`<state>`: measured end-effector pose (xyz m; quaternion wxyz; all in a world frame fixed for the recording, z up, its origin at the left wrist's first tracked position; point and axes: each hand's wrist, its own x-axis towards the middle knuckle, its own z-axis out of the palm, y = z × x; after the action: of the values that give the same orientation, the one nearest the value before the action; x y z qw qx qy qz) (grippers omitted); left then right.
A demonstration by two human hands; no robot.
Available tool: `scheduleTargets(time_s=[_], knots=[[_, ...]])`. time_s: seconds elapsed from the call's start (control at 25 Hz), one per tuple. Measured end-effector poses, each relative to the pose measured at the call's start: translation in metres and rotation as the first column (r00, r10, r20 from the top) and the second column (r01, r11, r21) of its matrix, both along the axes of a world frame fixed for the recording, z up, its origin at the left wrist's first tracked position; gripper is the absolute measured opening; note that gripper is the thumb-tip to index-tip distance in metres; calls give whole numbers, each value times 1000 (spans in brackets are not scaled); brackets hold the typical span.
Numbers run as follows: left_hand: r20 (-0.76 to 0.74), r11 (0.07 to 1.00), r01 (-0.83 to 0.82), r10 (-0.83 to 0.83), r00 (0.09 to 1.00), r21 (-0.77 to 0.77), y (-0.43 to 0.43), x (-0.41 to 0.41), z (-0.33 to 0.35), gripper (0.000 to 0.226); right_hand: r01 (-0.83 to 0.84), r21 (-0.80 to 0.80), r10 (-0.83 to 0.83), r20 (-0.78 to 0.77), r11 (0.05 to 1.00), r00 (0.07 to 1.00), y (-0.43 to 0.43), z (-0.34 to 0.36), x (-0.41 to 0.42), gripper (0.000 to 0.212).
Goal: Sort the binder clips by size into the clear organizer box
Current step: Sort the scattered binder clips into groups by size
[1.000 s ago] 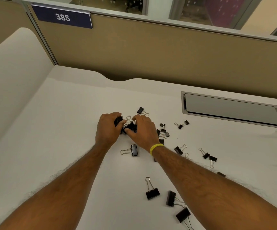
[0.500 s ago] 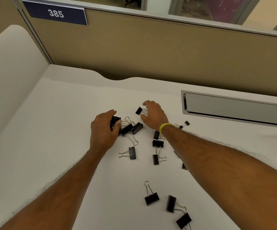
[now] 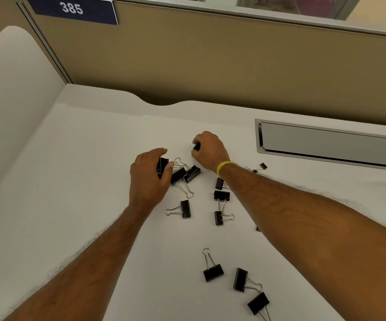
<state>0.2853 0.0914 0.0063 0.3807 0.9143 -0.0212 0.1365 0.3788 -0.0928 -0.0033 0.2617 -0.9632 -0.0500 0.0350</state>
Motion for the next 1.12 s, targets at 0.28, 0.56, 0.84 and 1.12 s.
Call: scheduleTargets(time_s=[0.28, 0.56, 0.84, 1.12], knots=[[-172, 882, -50, -35, 985, -469, -28, -26, 25, 24, -219, 377, 200, 90, 900, 976, 4, 48, -87, 55], [-398, 838, -167, -65, 915, -520, -13, -77, 21, 16, -344, 319, 347, 51, 883, 937, 7, 47, -144, 58], [-520, 547, -468, 68, 851, -695, 19, -119, 16, 16, -319, 21, 319, -80, 948, 944, 9, 18, -162, 41], [-549, 384, -519, 38, 835, -763, 25, -150, 17, 21, -249, 32, 251, -162, 968, 954, 27, 4, -190, 45]])
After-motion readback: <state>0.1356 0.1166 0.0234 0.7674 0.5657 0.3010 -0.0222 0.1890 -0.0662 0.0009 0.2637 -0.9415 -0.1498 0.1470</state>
